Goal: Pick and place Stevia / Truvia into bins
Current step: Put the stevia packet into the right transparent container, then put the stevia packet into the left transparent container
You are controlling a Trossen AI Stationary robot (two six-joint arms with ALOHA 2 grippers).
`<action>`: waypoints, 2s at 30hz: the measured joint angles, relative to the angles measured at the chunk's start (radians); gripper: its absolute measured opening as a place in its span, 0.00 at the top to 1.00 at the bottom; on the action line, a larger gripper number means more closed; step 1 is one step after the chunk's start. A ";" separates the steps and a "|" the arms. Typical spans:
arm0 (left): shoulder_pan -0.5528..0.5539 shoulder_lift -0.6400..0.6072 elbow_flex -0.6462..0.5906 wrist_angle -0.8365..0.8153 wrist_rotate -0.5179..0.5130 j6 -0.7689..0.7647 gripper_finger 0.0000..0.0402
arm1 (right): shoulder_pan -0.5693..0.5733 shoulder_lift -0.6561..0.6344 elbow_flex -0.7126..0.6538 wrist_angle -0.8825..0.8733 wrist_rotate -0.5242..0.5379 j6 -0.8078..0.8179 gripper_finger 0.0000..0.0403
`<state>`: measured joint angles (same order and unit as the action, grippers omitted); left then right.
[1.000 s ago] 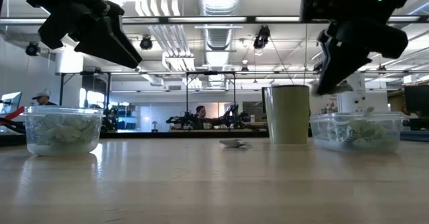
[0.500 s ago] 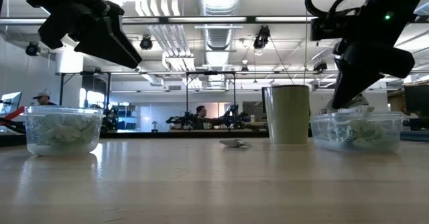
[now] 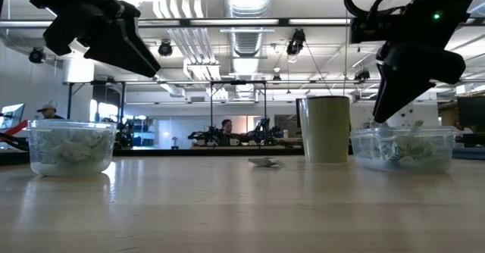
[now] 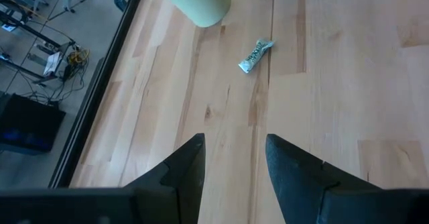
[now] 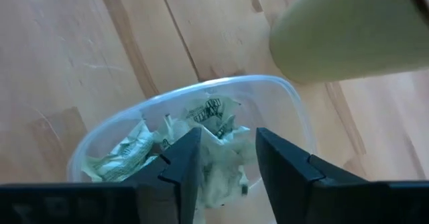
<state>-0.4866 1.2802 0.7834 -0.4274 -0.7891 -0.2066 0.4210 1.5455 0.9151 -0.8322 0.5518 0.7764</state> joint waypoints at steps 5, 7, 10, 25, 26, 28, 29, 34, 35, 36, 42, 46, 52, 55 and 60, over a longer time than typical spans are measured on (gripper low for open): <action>0.000 0.000 0.000 0.000 0.000 0.000 0.65 | 0.000 0.000 0.031 0.001 -0.001 -0.024 0.66; 0.000 0.000 0.000 0.000 0.000 0.000 0.65 | 0.000 0.000 0.048 0.001 -0.001 -0.034 0.66; 0.000 0.000 0.000 0.007 0.000 0.000 0.65 | 0.000 0.000 0.070 0.005 0.001 -0.050 0.68; 0.143 0.198 -0.035 0.550 0.118 0.397 0.65 | 0.000 0.008 0.080 0.050 -0.002 -0.100 0.75; 0.168 0.213 -0.027 0.550 0.147 0.397 0.65 | 0.001 0.008 0.080 0.050 -0.002 -0.099 0.75; 0.217 0.243 -0.010 0.552 0.219 0.397 0.65 | 0.003 0.008 0.080 0.052 -0.002 -0.100 0.76; 0.240 0.258 -0.003 0.549 0.251 0.398 0.65 | 0.005 0.008 0.080 0.052 -0.002 -0.100 0.76; 0.340 0.325 0.042 0.551 0.394 0.419 0.65 | 0.009 0.008 0.079 0.055 -0.003 -0.100 0.78; 0.355 0.340 0.050 0.555 0.419 0.423 0.65 | 0.010 0.008 0.078 0.055 -0.003 -0.099 0.78; 0.371 0.352 0.056 0.557 0.442 0.426 0.65 | 0.011 0.008 0.078 0.055 -0.002 -0.099 0.78; 0.425 0.431 0.101 0.557 0.525 0.433 0.65 | 0.016 0.008 0.078 0.058 -0.002 -0.099 0.80; 0.441 0.484 0.133 0.589 0.558 0.434 0.65 | 0.015 0.008 0.078 0.058 -0.002 -0.099 0.79; 0.455 0.549 0.188 0.597 0.583 0.433 0.65 | 0.015 0.008 0.077 0.061 -0.002 -0.098 0.78; 0.460 0.567 0.200 0.600 0.609 0.430 0.65 | 0.015 0.008 0.077 0.062 -0.002 -0.098 0.78; 0.475 0.592 0.205 0.596 0.652 0.411 0.65 | 0.015 0.009 0.076 0.065 -0.002 -0.096 0.80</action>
<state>-0.0116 1.8722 0.9886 0.1681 -0.1374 0.2047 0.4362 1.5547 0.9906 -0.7673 0.5495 0.6807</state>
